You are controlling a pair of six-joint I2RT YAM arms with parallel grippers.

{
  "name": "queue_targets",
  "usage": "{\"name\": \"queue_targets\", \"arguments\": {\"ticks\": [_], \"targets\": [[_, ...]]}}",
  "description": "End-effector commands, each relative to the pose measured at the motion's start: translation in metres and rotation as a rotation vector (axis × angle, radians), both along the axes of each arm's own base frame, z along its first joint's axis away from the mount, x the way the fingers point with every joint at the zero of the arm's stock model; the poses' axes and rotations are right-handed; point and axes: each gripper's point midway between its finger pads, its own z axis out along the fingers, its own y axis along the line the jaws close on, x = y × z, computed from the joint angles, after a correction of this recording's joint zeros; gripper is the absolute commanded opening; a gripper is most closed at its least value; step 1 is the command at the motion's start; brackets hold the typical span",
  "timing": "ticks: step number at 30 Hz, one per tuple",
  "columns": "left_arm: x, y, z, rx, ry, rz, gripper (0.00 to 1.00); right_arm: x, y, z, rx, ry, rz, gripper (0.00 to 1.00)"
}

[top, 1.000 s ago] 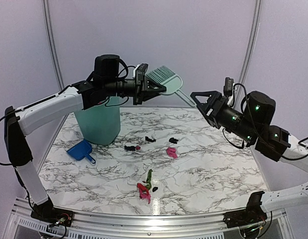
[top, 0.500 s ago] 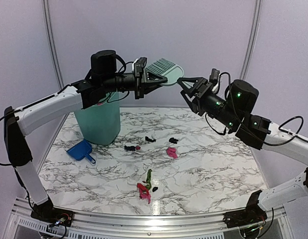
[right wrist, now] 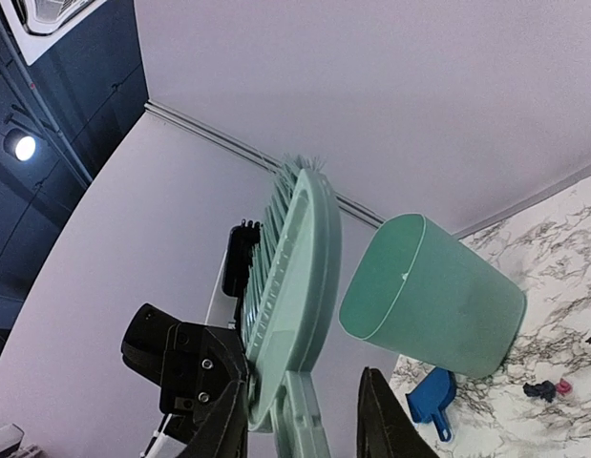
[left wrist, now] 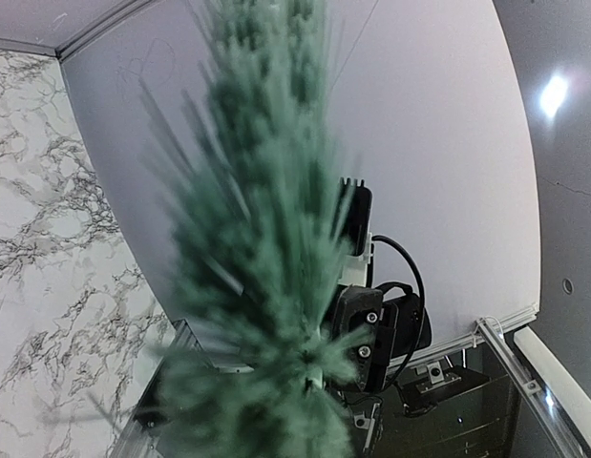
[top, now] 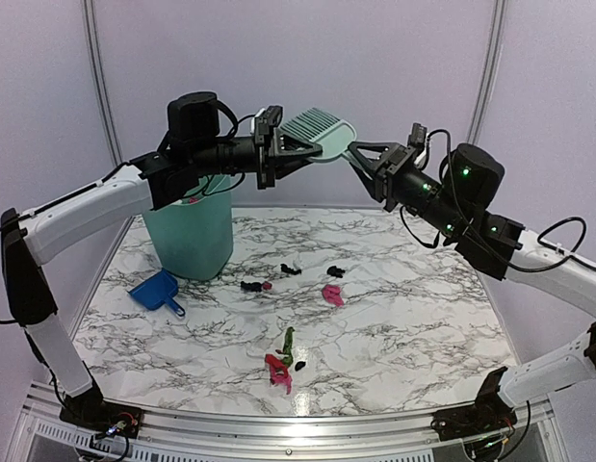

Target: Sweep away the paper scraps from the table

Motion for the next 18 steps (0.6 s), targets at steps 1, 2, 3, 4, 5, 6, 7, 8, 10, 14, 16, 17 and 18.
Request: {"name": "queue_targets", "arguments": {"ticks": [1, 2, 3, 4, 5, 6, 7, 8, 10, 14, 16, 17, 18], "targets": [[-0.014, 0.002, 0.018, -0.045, -0.046, -0.037, 0.0, -0.009, 0.004, 0.025, 0.039, -0.051, 0.062, 0.29], [-0.015, 0.001, 0.019, -0.045, -0.046, -0.039, 0.0, -0.01, 0.005, 0.025, 0.039, -0.053, 0.073, 0.28], [-0.016, 0.0, 0.018, -0.044, -0.044, -0.043, 0.0, -0.011, 0.006, 0.026, 0.04, -0.058, 0.08, 0.27], [-0.016, 0.0, 0.018, -0.044, -0.042, -0.046, 0.0, -0.012, 0.006, 0.027, 0.04, -0.061, 0.081, 0.26], [-0.016, 0.0, 0.017, -0.043, -0.04, -0.047, 0.0, -0.012, 0.006, 0.026, 0.037, -0.061, 0.08, 0.26], [-0.016, -0.001, 0.017, -0.042, -0.039, -0.051, 0.0, -0.012, 0.005, 0.027, 0.038, -0.063, 0.078, 0.25], [-0.017, -0.001, 0.016, -0.042, -0.037, -0.054, 0.0, -0.011, 0.003, 0.027, 0.039, -0.064, 0.073, 0.25], [-0.018, -0.002, 0.016, -0.041, -0.035, -0.056, 0.0, -0.012, 0.0, 0.028, 0.041, -0.065, 0.07, 0.24], [-0.019, -0.002, 0.014, -0.038, -0.032, -0.06, 0.0, -0.011, -0.004, 0.029, 0.043, -0.068, 0.064, 0.24], [-0.022, -0.003, 0.013, -0.035, -0.029, -0.066, 0.0, -0.011, -0.007, 0.031, 0.039, -0.072, 0.057, 0.24], [-0.023, -0.004, 0.014, -0.035, -0.029, -0.067, 0.0, -0.012, -0.008, 0.03, 0.038, -0.071, 0.058, 0.25], [-0.023, -0.004, 0.013, -0.034, -0.028, -0.068, 0.0, -0.013, -0.008, 0.03, 0.04, -0.07, 0.059, 0.25], [-0.023, -0.004, 0.013, -0.033, -0.027, -0.069, 0.0, -0.012, -0.008, 0.03, 0.039, -0.069, 0.058, 0.25]]}}
